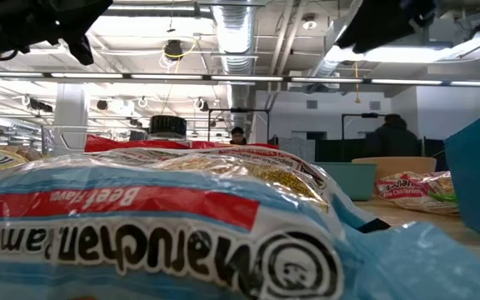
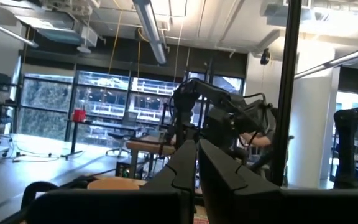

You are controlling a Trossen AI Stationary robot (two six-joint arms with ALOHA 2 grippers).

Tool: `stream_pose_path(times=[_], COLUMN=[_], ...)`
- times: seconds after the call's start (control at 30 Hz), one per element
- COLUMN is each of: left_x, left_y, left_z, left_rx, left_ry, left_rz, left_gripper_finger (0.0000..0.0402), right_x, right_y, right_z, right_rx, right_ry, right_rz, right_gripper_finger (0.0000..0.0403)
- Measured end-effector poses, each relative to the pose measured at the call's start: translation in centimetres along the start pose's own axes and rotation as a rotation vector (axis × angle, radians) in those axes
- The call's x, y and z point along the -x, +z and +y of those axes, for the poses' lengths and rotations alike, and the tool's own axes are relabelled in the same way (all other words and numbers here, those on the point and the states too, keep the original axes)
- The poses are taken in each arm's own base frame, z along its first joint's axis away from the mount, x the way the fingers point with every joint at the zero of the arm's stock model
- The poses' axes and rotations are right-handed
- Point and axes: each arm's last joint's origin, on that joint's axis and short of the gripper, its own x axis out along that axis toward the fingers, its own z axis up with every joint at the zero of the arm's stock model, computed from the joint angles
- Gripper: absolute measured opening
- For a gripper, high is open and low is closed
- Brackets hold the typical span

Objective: Pick & Place Food Item
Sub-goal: Put the black seasoning bottle into the blue bin

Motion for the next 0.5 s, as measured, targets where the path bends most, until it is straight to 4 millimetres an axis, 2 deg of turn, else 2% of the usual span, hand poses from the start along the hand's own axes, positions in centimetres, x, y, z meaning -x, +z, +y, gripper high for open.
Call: stream_pose_path(times=[0.27,0.5], left_x=[-0.9,-3.0], left_y=[-0.3,0.0], left_z=[-0.3,-1.8], left_rx=[-0.008,-0.022], left_ry=[-0.003,-0.056], left_rz=[0.05,0.179], left_gripper_finger=[0.0006,0.0001], right_x=[-1.2,-1.9], right_y=[-0.8,-2.1], right_z=[-0.5,-0.9], right_rx=[-0.007,0.011], right_ry=[-0.044,-0.088], right_rz=[0.023,0.027], right_gripper_finger=[0.0243,0.0207])
